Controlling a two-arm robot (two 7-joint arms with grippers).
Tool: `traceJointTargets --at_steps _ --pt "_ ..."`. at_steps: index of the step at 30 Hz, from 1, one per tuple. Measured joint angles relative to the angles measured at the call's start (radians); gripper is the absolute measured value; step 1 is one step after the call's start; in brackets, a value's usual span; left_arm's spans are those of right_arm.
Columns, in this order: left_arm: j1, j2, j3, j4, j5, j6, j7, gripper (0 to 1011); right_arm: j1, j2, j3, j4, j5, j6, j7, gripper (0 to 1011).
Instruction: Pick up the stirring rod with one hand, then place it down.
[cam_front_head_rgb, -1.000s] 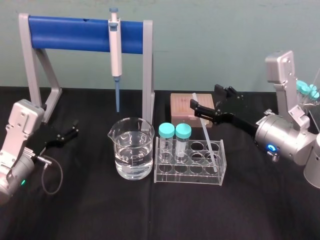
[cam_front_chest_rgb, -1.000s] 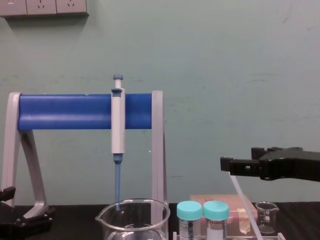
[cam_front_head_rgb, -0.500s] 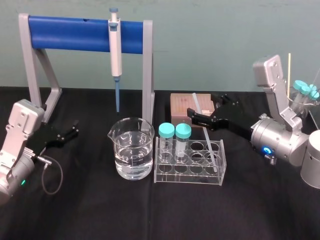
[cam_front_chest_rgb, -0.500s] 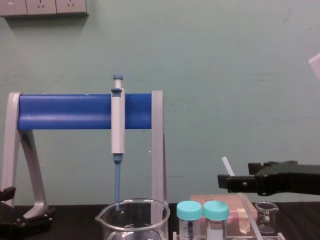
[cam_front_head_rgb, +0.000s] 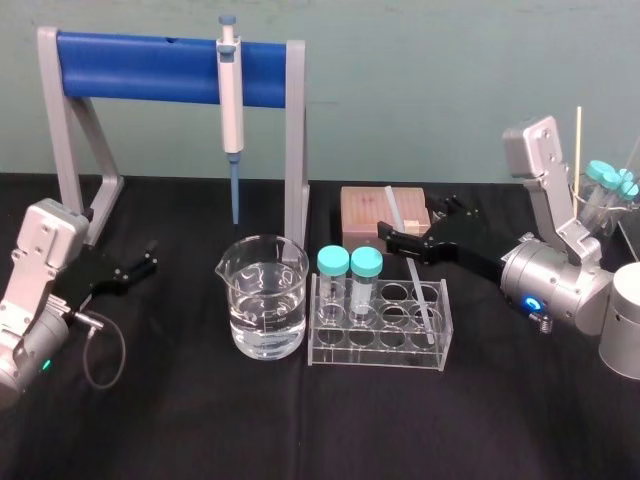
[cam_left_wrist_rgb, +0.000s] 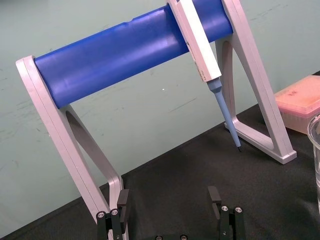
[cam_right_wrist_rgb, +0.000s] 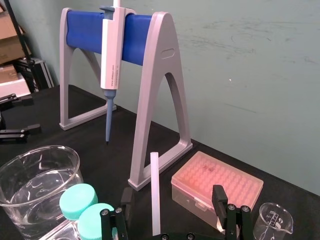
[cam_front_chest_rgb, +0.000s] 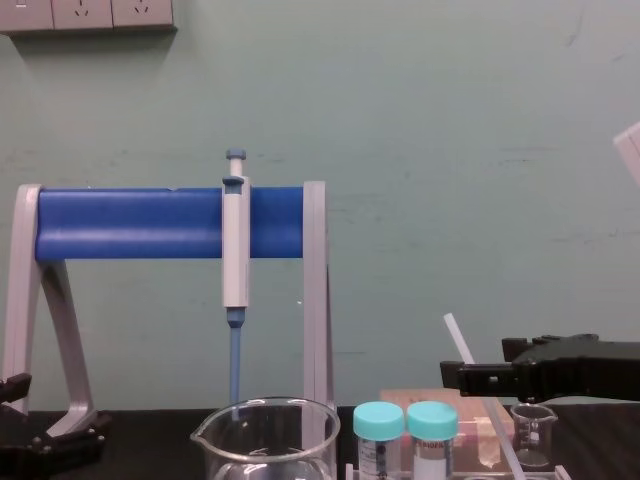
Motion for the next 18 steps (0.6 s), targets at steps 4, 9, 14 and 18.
traceJointTargets --at_steps 4,9,14,18 --pt "0.000 0.000 0.000 0.000 0.000 0.000 0.000 1000 0.005 -0.005 0.000 0.008 -0.006 0.001 0.001 1000" --pt "0.000 0.000 0.000 0.000 0.000 0.000 0.000 1000 0.011 -0.013 -0.001 0.019 -0.012 0.001 0.001 1000" --pt "0.000 0.000 0.000 0.000 0.000 0.000 0.000 1000 0.020 -0.024 -0.004 0.028 -0.017 0.001 0.002 1000" --pt "0.000 0.000 0.000 0.000 0.000 0.000 0.000 1000 0.024 -0.028 -0.008 0.032 -0.027 -0.002 0.003 1000"
